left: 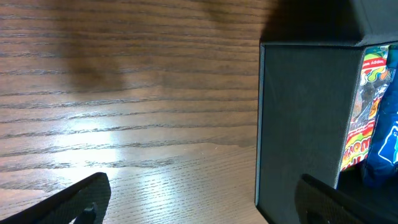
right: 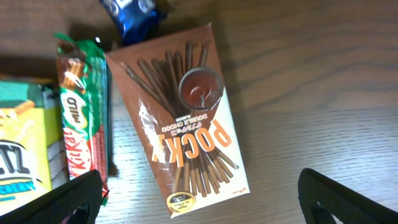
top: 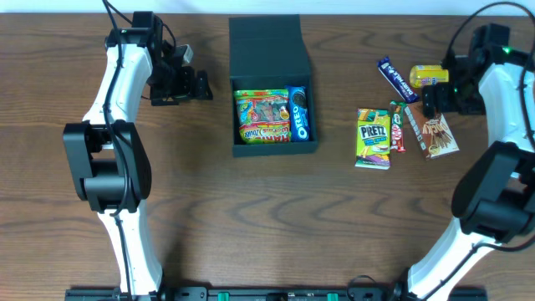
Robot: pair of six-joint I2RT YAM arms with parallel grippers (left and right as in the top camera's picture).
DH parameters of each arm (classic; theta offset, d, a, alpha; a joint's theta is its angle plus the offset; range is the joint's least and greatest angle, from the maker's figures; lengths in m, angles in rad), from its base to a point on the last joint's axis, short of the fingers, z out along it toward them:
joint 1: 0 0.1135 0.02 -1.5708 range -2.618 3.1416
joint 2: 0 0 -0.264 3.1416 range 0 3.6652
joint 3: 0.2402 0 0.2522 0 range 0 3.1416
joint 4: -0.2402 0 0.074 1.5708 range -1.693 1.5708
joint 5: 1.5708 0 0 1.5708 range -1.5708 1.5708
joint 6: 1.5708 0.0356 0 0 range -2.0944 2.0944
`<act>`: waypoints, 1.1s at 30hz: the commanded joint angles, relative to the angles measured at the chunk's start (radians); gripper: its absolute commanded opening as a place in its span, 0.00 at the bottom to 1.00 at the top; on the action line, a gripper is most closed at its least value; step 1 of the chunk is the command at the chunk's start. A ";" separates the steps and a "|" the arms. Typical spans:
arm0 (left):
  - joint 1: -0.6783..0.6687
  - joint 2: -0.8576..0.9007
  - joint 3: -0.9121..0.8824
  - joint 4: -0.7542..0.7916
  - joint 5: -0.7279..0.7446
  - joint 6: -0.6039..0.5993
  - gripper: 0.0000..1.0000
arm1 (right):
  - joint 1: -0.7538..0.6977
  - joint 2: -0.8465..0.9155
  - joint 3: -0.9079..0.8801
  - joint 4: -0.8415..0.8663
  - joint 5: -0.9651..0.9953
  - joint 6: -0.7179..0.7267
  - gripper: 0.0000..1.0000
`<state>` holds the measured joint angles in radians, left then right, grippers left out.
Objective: Pack container
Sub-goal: 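Lower the right gripper onto the brown Pocky box and grasp it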
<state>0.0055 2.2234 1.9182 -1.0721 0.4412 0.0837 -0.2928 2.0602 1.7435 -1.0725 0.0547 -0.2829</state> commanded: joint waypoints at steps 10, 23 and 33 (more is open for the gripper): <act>-0.001 -0.023 0.018 0.000 0.005 0.013 0.95 | -0.007 0.002 -0.155 0.080 -0.045 -0.093 0.99; -0.001 -0.023 0.018 0.000 0.004 0.013 0.95 | -0.007 0.002 -0.238 0.192 -0.034 -0.089 0.99; -0.001 -0.023 0.018 0.000 0.005 0.012 0.96 | -0.007 0.021 -0.257 0.225 -0.025 -0.089 0.99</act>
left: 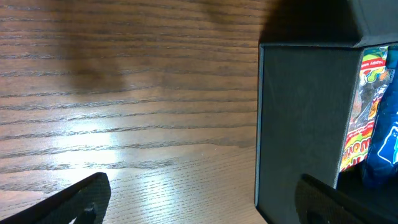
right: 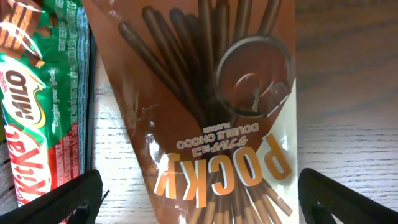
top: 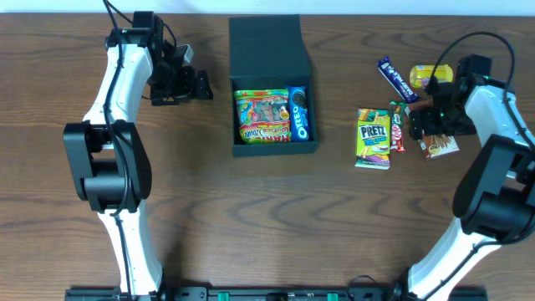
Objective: Pack container
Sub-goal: 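Lower the right gripper onto the brown Pocky box and grasp it, then lift the Pocky box with the right gripper and carry it over the box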
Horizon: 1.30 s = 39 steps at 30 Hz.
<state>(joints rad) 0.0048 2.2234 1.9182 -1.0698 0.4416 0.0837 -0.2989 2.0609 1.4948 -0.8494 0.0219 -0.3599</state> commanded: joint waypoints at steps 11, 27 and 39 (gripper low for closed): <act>-0.001 -0.023 0.018 -0.004 0.004 -0.006 0.95 | -0.001 0.065 -0.008 0.008 0.027 0.016 0.96; 0.000 -0.023 0.018 -0.003 0.004 -0.013 0.95 | -0.001 0.065 -0.008 0.027 0.026 0.131 0.73; 0.012 -0.024 0.026 -0.007 -0.008 0.015 0.95 | 0.051 0.010 0.123 -0.137 0.024 0.291 0.52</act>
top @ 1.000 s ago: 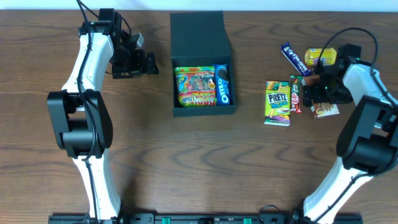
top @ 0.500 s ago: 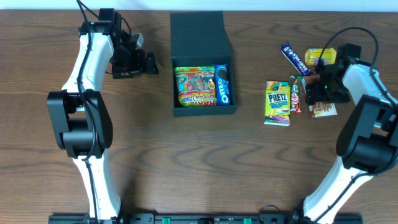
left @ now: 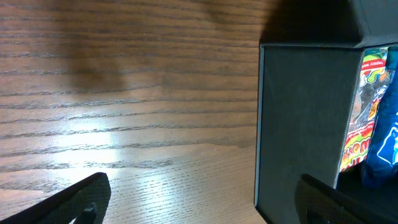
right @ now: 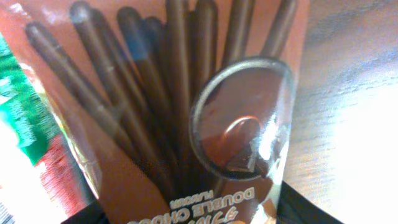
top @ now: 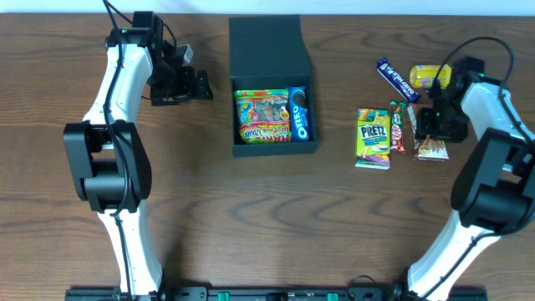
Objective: Pack container
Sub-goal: 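Lift the Pocky box with the right gripper and carry it over the box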
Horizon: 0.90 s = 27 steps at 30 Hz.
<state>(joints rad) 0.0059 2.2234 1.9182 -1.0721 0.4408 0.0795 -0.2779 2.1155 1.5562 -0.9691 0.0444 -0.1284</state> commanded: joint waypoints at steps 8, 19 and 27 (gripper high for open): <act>0.042 -0.027 0.070 -0.041 -0.034 0.072 0.95 | 0.221 -0.193 0.287 -0.109 -0.076 0.092 0.54; 0.090 -0.027 0.103 -0.068 -0.108 0.082 0.95 | 0.688 -0.185 0.313 -0.019 -0.074 0.512 0.56; 0.114 -0.027 0.103 -0.069 -0.108 0.077 0.95 | 0.883 -0.044 0.313 0.037 -0.003 0.863 0.54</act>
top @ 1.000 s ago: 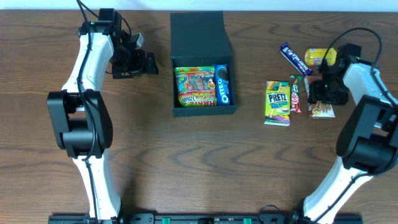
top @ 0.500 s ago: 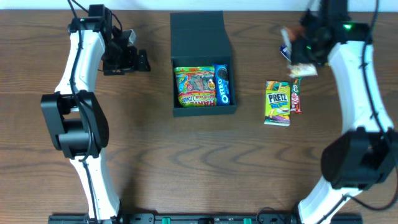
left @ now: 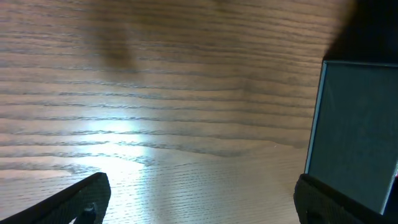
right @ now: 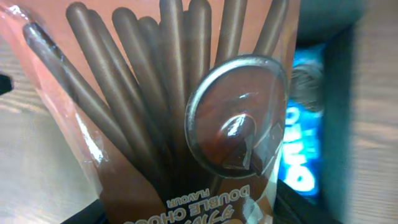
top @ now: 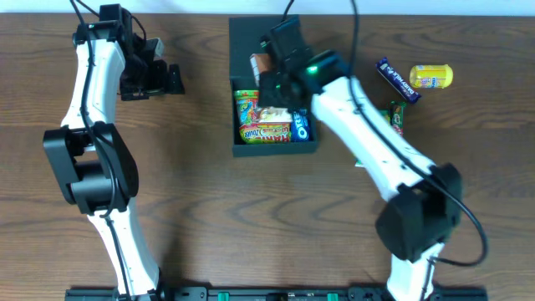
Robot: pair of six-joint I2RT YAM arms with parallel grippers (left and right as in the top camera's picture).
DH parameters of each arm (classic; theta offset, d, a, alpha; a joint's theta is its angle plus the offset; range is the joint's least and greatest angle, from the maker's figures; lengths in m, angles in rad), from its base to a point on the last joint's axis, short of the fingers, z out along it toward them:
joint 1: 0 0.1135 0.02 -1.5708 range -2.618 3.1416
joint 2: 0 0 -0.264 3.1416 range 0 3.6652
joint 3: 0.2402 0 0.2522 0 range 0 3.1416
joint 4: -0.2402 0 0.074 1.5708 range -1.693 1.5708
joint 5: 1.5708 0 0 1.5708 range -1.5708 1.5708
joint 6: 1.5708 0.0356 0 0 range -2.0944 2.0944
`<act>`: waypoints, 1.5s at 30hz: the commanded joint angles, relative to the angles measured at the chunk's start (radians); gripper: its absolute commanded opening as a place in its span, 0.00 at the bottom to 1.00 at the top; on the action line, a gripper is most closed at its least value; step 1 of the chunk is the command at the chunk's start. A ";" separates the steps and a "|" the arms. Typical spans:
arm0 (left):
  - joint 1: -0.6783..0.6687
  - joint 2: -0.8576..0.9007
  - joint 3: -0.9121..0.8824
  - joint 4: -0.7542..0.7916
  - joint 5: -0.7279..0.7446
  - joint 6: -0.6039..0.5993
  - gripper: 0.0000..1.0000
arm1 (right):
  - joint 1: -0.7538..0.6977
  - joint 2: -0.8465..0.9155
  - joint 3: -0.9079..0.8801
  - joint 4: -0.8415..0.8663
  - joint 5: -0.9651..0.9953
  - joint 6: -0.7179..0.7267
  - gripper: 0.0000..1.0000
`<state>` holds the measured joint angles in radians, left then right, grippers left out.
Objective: Pack container
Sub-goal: 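Lift the Pocky box with the right gripper and carry it over the box, then lower the Pocky box into the box's left side and release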
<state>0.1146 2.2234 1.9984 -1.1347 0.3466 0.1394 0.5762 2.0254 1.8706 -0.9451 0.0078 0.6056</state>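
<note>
The dark open box [top: 272, 38] stands at the table's back middle. It holds a colourful gummy bag [top: 261, 119] and a blue Oreo pack [top: 302, 125]. My right gripper [top: 274, 73] hangs over the box, shut on the brown Pocky box [right: 180, 106]. That Pocky box [top: 261, 64] fills the right wrist view, with the Oreo pack [right: 305, 143] behind it. My left gripper [left: 199, 208] is open and empty over bare wood, left of the box wall [left: 354, 124].
To the right lie a blue snack bar [top: 391, 79], a yellow container [top: 430, 77] and a green-red KitKat [top: 395, 117]. My right arm [top: 368, 142] crosses above them and hides the Pretz box. The left arm [top: 88, 75] stands at far left.
My right gripper has gone from the table's right side to above the dark box, carrying the Pocky box. My left gripper now sits further left, away from the box.
First my right gripper hung open above the Pocky box among the snacks on the right. It then stood lower, open around it, and later shut on it there. Now the Pocky box is held over the dark box. The left arm stayed still until now.
</note>
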 commanded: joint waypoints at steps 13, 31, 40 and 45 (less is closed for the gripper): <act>0.005 -0.027 0.023 -0.013 -0.013 0.018 0.95 | 0.064 0.109 -0.001 0.036 0.018 0.137 0.57; 0.005 -0.027 0.023 -0.013 -0.013 0.018 0.95 | -0.057 0.104 -0.015 0.103 -0.347 -0.289 0.01; 0.005 -0.027 0.023 -0.013 -0.013 0.018 0.95 | -0.089 0.158 -0.172 0.284 -0.589 -0.387 0.01; 0.005 -0.027 0.023 -0.013 -0.013 0.018 0.95 | -0.089 0.221 -0.172 0.292 -0.589 -0.386 0.01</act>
<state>0.1162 2.2234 1.9984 -1.1446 0.3393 0.1394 0.4938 2.2047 1.7058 -0.6529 -0.5549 0.2440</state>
